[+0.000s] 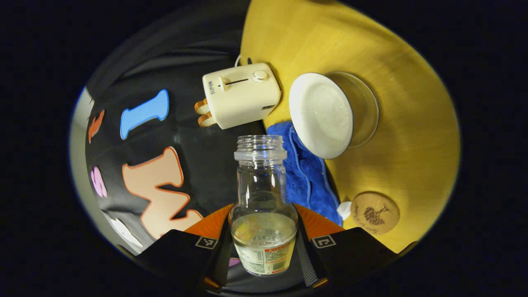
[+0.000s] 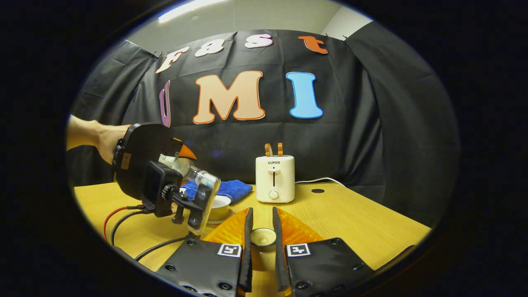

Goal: Open the teacup lid with one hand, grasp the water bottle and pour water into the teacup with the other hand; after pouring, place the water bottle on the coaster and then close the teacup lid.

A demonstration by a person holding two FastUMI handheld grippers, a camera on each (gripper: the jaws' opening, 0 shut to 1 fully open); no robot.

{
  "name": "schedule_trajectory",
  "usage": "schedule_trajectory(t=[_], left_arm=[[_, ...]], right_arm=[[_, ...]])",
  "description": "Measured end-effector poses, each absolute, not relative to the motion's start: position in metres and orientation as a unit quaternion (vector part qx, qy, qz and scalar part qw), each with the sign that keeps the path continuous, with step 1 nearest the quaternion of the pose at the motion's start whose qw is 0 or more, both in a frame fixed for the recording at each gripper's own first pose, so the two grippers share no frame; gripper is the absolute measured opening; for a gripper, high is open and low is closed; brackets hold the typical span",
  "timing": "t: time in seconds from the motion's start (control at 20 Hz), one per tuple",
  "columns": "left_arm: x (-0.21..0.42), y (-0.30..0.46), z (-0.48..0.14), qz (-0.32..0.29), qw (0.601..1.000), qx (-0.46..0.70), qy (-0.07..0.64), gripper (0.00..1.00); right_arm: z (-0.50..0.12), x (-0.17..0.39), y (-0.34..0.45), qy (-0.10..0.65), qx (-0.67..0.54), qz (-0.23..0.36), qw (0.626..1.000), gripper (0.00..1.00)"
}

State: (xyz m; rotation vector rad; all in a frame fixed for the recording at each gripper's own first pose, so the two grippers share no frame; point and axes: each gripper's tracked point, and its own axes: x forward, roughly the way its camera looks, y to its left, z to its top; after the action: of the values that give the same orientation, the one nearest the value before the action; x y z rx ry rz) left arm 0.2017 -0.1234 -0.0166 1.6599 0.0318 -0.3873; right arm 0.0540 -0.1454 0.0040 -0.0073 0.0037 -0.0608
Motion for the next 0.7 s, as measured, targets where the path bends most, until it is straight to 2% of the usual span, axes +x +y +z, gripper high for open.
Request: schedule_trajectory(t=[0.25, 0.4, 0.45, 0.55, 0.7], left_arm=[[0.199, -0.110, -0.008, -0.176, 0.841, 0.511, 0.013, 0.66], [0.202, -0.110, 0.015, -0.164, 0.946, 0.280, -0.006, 0.66], [0.207, -0.109, 0.014, -0.153, 0.968, 0.197, -0.004, 0.65], [0.209, -0.115, 0.018, -0.132, 0.987, 0.089, -0.013, 0.66], [0.217, -0.120, 0.001, -0.131, 0.991, 0.031, -0.010, 0.64]], right_arm=[[0.004, 0.053, -0.145, 0.001, -0.004, -0.031, 1.000, 0.25], [0.004, 0.053, -0.145, 0.000, -0.004, -0.031, 1.000, 0.26], [0.004, 0.053, -0.145, 0.000, -0.005, -0.029, 1.000, 0.25], [0.004, 0.054, -0.144, 0.000, -0.004, -0.029, 1.000, 0.26], [0.005, 0.053, -0.144, 0.000, -0.004, -0.028, 1.000, 0.25]])
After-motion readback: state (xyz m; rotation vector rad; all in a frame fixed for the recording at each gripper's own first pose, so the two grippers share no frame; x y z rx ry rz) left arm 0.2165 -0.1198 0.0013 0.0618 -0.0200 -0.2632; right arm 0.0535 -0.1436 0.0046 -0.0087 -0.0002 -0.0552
